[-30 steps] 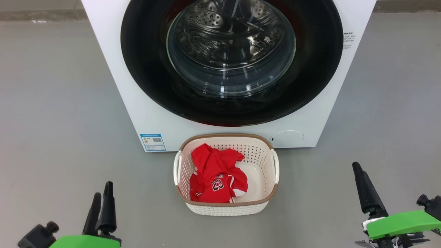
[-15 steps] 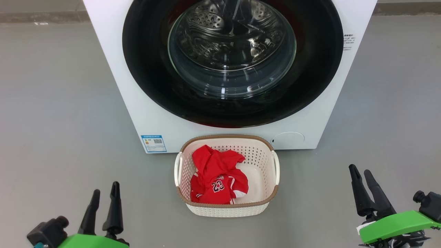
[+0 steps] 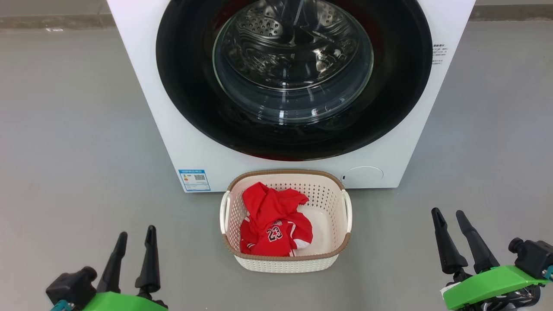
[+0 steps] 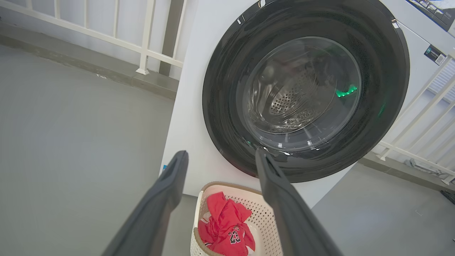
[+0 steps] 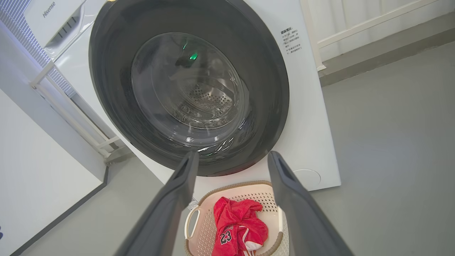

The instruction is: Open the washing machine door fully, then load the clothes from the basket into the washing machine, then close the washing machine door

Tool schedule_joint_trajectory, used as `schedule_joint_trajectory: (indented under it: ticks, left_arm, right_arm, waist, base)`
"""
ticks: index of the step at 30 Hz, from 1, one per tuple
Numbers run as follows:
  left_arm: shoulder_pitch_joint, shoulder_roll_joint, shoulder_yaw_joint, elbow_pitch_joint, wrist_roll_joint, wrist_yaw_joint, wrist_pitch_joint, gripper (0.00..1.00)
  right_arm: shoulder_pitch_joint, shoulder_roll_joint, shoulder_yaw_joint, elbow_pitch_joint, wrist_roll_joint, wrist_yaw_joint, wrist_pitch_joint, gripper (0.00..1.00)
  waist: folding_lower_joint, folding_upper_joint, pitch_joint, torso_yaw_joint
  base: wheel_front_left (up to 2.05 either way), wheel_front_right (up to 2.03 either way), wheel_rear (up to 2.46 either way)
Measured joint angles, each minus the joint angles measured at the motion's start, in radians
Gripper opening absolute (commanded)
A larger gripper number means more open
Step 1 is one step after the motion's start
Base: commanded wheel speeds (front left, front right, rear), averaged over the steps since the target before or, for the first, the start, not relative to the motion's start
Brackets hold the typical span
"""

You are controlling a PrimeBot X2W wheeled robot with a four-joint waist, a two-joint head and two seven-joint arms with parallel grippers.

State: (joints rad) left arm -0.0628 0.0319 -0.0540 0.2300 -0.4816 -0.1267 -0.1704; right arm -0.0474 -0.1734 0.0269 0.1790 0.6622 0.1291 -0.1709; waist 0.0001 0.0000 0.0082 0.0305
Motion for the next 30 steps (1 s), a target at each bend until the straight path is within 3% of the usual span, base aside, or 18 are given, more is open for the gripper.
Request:
schedule_joint_trajectory:
  ticks: [30]
  left_arm:
    - [-0.006, 0.002, -0.045, -0.025, 0.269, 0.012, -0.079, 1.00]
  right_arm:
    - [-0.030, -0.032, 0.027, -0.006, -0.281, 0.000, -0.079, 1.00]
  waist:
    - [0.0000, 0.0000, 0.002, 0.010]
  base:
    - [0.00, 0.00, 0.00]
